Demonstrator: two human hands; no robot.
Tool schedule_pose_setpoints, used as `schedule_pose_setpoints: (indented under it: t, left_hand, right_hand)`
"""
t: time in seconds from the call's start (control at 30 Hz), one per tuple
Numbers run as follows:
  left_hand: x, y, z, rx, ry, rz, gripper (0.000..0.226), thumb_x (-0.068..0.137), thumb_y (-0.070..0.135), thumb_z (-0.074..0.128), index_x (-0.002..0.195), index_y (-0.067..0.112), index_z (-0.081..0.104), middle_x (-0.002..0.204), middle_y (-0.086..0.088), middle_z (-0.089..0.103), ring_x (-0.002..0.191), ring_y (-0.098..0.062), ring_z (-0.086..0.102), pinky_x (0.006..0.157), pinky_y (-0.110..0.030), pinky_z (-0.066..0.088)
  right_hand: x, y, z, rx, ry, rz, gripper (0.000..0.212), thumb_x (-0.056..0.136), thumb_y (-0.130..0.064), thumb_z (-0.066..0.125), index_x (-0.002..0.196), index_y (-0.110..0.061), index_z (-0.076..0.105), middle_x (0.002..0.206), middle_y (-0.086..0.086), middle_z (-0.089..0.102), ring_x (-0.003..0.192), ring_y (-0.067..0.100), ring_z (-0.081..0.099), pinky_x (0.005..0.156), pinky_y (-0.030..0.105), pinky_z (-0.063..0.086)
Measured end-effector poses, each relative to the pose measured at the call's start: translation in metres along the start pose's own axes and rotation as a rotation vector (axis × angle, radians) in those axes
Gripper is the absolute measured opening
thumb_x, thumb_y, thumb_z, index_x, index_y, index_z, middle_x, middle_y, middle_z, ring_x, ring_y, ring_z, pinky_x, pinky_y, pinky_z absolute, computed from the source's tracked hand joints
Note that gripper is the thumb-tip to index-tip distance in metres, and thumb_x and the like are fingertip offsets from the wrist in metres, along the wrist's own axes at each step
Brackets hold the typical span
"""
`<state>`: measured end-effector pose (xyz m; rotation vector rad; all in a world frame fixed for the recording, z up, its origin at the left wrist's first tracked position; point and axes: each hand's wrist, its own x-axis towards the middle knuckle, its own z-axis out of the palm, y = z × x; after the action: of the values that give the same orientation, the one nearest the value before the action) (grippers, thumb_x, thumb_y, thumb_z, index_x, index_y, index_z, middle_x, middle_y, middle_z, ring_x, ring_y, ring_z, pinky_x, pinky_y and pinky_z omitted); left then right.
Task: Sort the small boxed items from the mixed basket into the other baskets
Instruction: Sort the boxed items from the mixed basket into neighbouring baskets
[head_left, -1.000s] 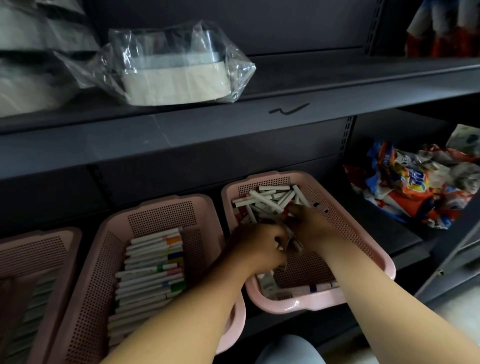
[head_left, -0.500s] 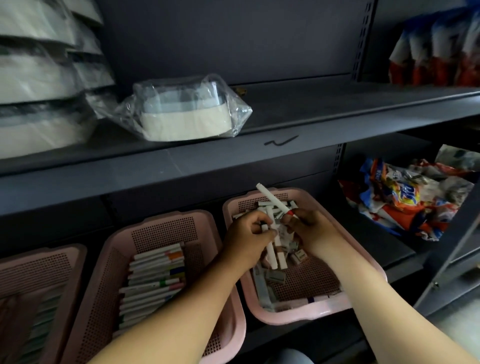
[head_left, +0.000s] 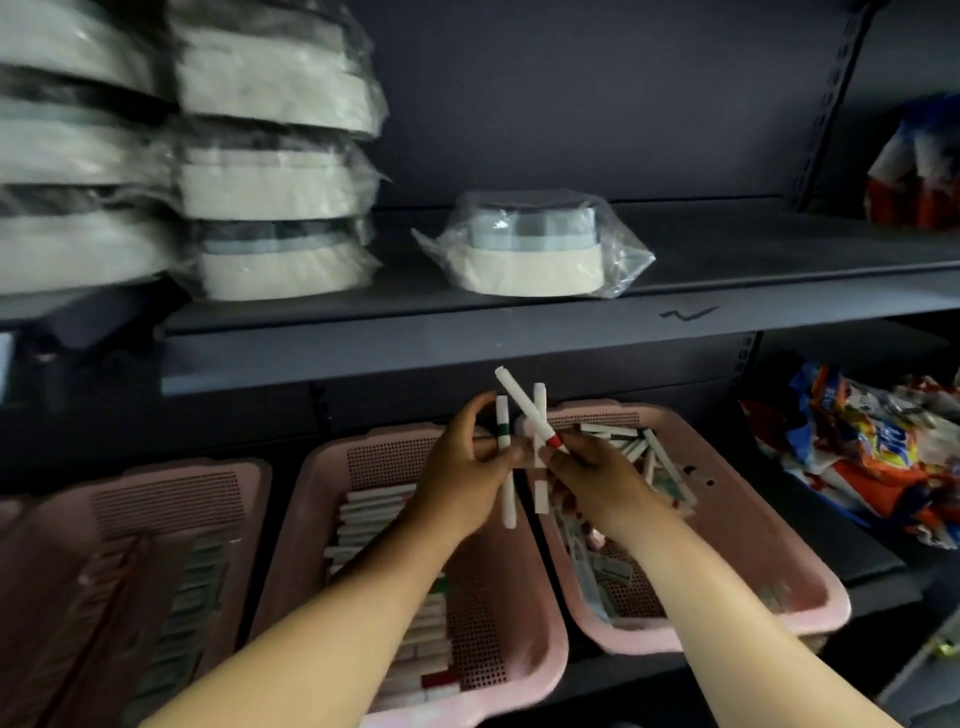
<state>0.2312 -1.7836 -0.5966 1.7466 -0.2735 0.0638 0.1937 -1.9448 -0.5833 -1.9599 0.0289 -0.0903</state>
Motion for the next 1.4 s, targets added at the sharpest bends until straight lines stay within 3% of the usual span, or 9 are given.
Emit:
schedule_pose_setpoints:
  t: [0.07,0.2,0.3,0.43,0.77,0.83,0.9,1.07,1.4]
  left_hand:
    - [-0.003,-0.002,-0.03,0.058,0.009,-0.036,0.038,0.097,0.022,0.073,0.129,0.039,0.061,0.111,0.011,0.076,0.105,-0.006,0.072,0.097,-0.032,0.056]
    - [-0.013,-0.009,-0.083,0.076,0.082,-0.08,0.019,0.099,0.017,0.07,0.105,0.034,0.071,0.099,0.006,0.078,0.089,-0.005,0.074,0.079,-0.024,0.06]
    - [-0.021,-0.012,-0.11,0.107,0.116,-0.096,0.01,0.1,0.025,0.068,0.099,0.033,0.075,0.092,0.008,0.078,0.089,-0.01,0.074,0.08,-0.028,0.06]
    - [-0.031,-0.011,-0.13,0.29,0.101,-0.034,0.015,0.099,0.031,0.07,0.086,0.034,0.075,0.083,0.016,0.076,0.077,0.006,0.068,0.068,-0.012,0.049]
    - [-0.033,-0.022,-0.137,0.444,0.104,-0.008,0.023,0.107,0.031,0.056,0.103,0.015,0.072,0.1,-0.005,0.072,0.09,-0.016,0.068,0.081,-0.031,0.053]
    - [-0.034,-0.028,-0.138,0.589,-0.039,0.011,0.018,0.106,0.033,0.058,0.094,0.026,0.07,0.088,0.001,0.068,0.078,-0.014,0.065,0.075,-0.04,0.053]
    - [-0.04,-0.032,-0.136,0.79,-0.275,-0.006,0.013,0.102,0.037,0.064,0.093,0.032,0.071,0.082,0.009,0.067,0.072,-0.006,0.062,0.071,-0.034,0.053]
    - [-0.058,-0.051,-0.127,1.068,-0.521,0.078,0.027,0.096,0.046,0.07,0.121,0.036,0.074,0.117,0.016,0.071,0.102,-0.004,0.063,0.093,-0.026,0.052]
    - [-0.056,-0.046,-0.14,0.963,-0.291,0.082,0.018,0.095,0.042,0.07,0.112,0.036,0.075,0.103,0.018,0.07,0.093,-0.001,0.064,0.086,-0.026,0.055]
  right_hand:
    - [0.002,-0.008,0.013,0.093,-0.02,-0.007,0.017,0.103,-0.021,0.054,0.097,-0.012,0.067,0.072,0.009,0.058,0.065,0.022,0.055,0.063,0.038,0.046]
    - [0.002,-0.017,0.038,0.131,-0.048,-0.023,0.019,0.102,-0.019,0.054,0.094,-0.01,0.067,0.068,0.004,0.059,0.064,0.019,0.055,0.063,0.034,0.047]
    - [0.001,-0.02,0.052,0.163,-0.066,-0.019,0.017,0.103,-0.017,0.054,0.098,-0.008,0.067,0.074,0.008,0.058,0.065,0.016,0.054,0.062,0.029,0.046]
    - [0.001,-0.019,0.068,0.218,-0.11,-0.005,0.014,0.101,-0.021,0.057,0.095,-0.016,0.068,0.075,0.007,0.06,0.067,0.019,0.054,0.065,0.034,0.046]
    - [0.002,-0.006,0.075,0.14,-0.158,-0.004,0.016,0.102,-0.024,0.056,0.095,-0.018,0.069,0.068,-0.003,0.062,0.06,0.008,0.057,0.06,0.028,0.048]
    - [0.002,-0.004,0.076,0.128,-0.163,0.0,0.016,0.102,-0.026,0.055,0.096,-0.019,0.069,0.068,-0.003,0.063,0.062,0.008,0.058,0.061,0.027,0.049]
    - [0.002,-0.002,0.077,0.119,-0.161,0.006,0.016,0.102,-0.026,0.056,0.095,-0.02,0.069,0.067,-0.005,0.064,0.063,0.009,0.059,0.062,0.028,0.05]
    - [0.003,0.002,0.078,0.128,-0.188,0.019,0.015,0.102,-0.028,0.056,0.096,-0.022,0.069,0.072,-0.003,0.068,0.068,0.013,0.061,0.069,0.034,0.051]
    - [-0.002,-0.002,0.076,0.15,-0.217,0.011,0.017,0.102,-0.028,0.056,0.1,-0.017,0.069,0.076,-0.001,0.067,0.066,0.01,0.061,0.068,0.032,0.053]
